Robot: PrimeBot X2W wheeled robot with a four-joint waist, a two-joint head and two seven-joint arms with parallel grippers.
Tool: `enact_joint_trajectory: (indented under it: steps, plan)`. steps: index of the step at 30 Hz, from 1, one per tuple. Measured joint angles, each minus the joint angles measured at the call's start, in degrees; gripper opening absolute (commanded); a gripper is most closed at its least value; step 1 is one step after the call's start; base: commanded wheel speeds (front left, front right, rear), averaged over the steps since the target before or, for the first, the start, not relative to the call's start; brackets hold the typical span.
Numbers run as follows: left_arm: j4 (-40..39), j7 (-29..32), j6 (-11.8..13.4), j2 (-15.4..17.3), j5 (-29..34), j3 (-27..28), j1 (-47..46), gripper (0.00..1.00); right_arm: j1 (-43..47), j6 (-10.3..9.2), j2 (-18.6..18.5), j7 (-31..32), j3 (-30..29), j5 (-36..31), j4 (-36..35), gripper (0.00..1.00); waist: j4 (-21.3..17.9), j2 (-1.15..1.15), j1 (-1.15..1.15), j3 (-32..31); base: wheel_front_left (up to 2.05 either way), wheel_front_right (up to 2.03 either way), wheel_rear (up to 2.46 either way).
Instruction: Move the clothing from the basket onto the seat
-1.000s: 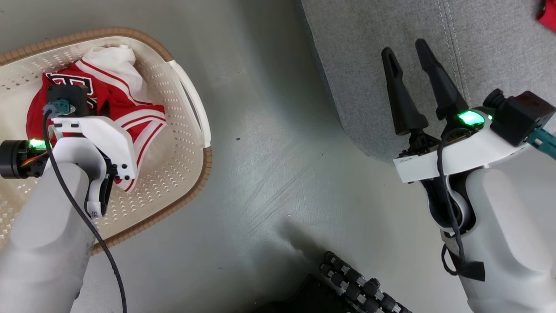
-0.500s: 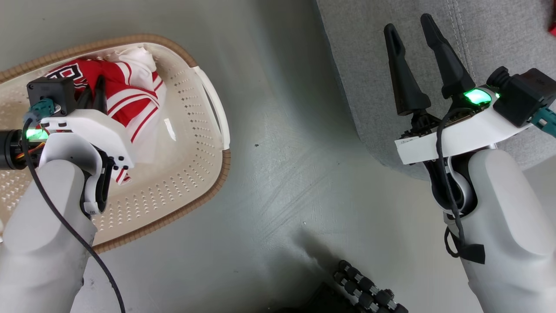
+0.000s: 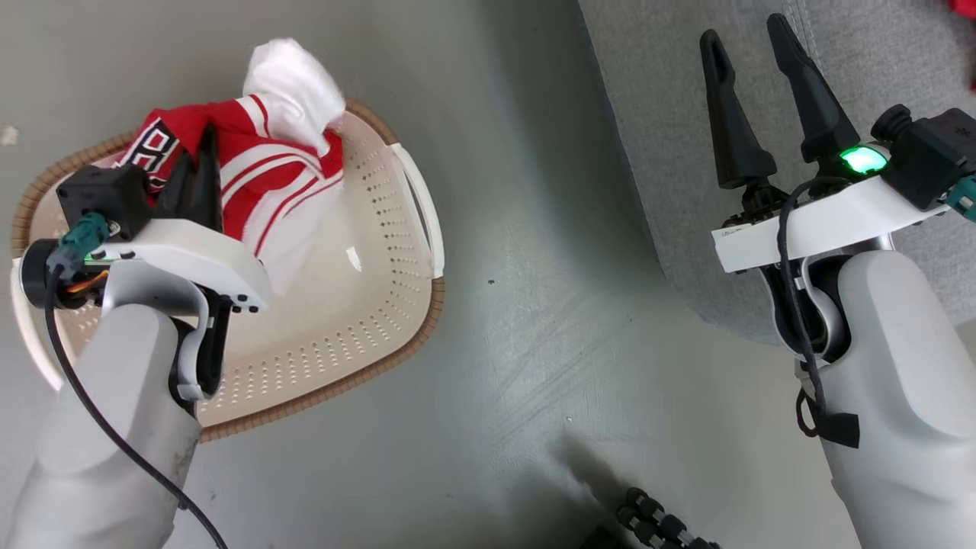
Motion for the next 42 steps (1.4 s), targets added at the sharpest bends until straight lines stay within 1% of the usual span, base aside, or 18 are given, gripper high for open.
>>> enact_joint_trajectory:
  steps: [8,13,24,31,42]
  plan:
    - [-3.1,-3.3,-1.2,-1.4,-1.0,0.0,3.7,0.0,0.1,-0.01,-0.3,0.0,-1.1,-2.0,0.9,1.0,2.5,0.0,0.0,-3.9,0.0,0.0,0.0]
    - [-5.3,-4.9,-2.0,-2.1,-1.9,-0.5,5.8,0.0,0.2,-0.01,-1.3,0.0,-0.2,-2.8,0.8,1.0,4.2,0.0,0.0,-6.8,0.0,0.0,0.0]
    - [-8.1,-5.1,-4.2,-3.2,-1.9,-4.2,7.3,0.0,2.4,-0.01,-2.8,0.0,8.1,-4.1,0.7,1.0,8.3,0.0,0.0,-14.2,0.0,0.0,0.0]
    - [-8.7,-3.4,-5.5,-3.8,-1.9,-6.6,9.5,0.0,5.4,-0.01,-3.0,0.0,14.5,-4.1,0.9,1.0,11.0,0.0,0.0,-19.5,0.0,0.0,0.0]
    - [-10.6,-0.5,-7.5,-5.9,-2.0,-11.4,10.3,0.0,7.9,0.0,-4.2,0.0,23.4,-4.6,1.9,1.0,14.8,0.0,0.0,-27.3,0.0,0.0,0.0]
